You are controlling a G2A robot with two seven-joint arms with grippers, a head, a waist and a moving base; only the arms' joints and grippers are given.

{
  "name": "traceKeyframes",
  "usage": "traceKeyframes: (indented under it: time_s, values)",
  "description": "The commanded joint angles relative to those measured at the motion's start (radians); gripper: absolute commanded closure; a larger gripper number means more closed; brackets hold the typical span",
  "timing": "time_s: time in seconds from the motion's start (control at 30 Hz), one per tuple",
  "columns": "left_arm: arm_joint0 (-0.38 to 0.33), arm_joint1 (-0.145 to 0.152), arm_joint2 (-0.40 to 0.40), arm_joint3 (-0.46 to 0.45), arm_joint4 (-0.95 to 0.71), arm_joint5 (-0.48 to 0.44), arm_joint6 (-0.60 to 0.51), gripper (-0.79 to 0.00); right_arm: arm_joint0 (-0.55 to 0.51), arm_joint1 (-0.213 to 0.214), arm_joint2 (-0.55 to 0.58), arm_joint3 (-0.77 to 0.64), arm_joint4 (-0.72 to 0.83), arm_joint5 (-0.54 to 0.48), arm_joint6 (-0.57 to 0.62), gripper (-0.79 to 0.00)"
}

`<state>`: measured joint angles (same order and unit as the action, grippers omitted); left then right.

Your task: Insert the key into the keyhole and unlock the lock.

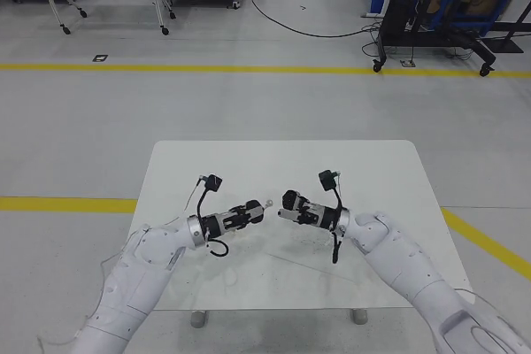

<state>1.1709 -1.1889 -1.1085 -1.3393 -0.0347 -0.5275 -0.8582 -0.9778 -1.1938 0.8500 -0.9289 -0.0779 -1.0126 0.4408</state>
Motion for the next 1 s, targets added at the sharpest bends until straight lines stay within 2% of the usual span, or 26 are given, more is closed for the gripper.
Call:
traceKeyframes:
  time_s: [0.0,0.03,0.07,0.23,0.33,0.6,0.77,0.83,0.97]
  values:
    - [-0.012,0.0,0.02,0.007,-0.049,0.004,-0.098,0.0,-0.012,0.017,0.014,-0.029,0.047,0.0,0.09,-0.542]
    - [-0.021,0.001,0.027,0.014,-0.054,0.006,-0.126,0.0,-0.021,0.024,0.018,-0.047,0.084,0.0,0.133,-0.434]
    - [-0.028,0.001,0.035,0.02,-0.05,0.007,-0.147,0.0,-0.027,0.032,0.023,-0.06,0.119,0.0,0.177,-0.376]
    - [-0.049,0.0,0.061,0.035,0.007,0.002,-0.144,0.0,-0.037,0.056,0.021,-0.086,0.3,0.064,0.389,-0.382]
    - [-0.055,0.0,0.069,0.04,0.007,-0.002,-0.147,0.0,-0.032,0.064,0.014,-0.102,0.366,0.104,0.471,-0.376]
    - [-0.064,0.003,0.08,0.047,0.011,-0.008,-0.142,0.0,-0.019,0.075,-0.02,-0.128,0.371,0.157,0.523,-0.36]
    - [-0.067,0.004,0.09,0.048,0.012,-0.01,-0.143,0.0,-0.012,0.08,-0.034,-0.13,0.373,0.166,0.532,-0.311]
    - [-0.069,0.005,0.094,0.049,0.012,-0.01,-0.144,0.0,-0.01,0.082,-0.039,-0.128,0.375,0.168,0.535,-0.265]
    - [-0.072,0.007,0.1,0.049,0.01,-0.014,-0.151,0.0,-0.005,0.083,-0.048,-0.124,0.379,0.168,0.535,-0.083]
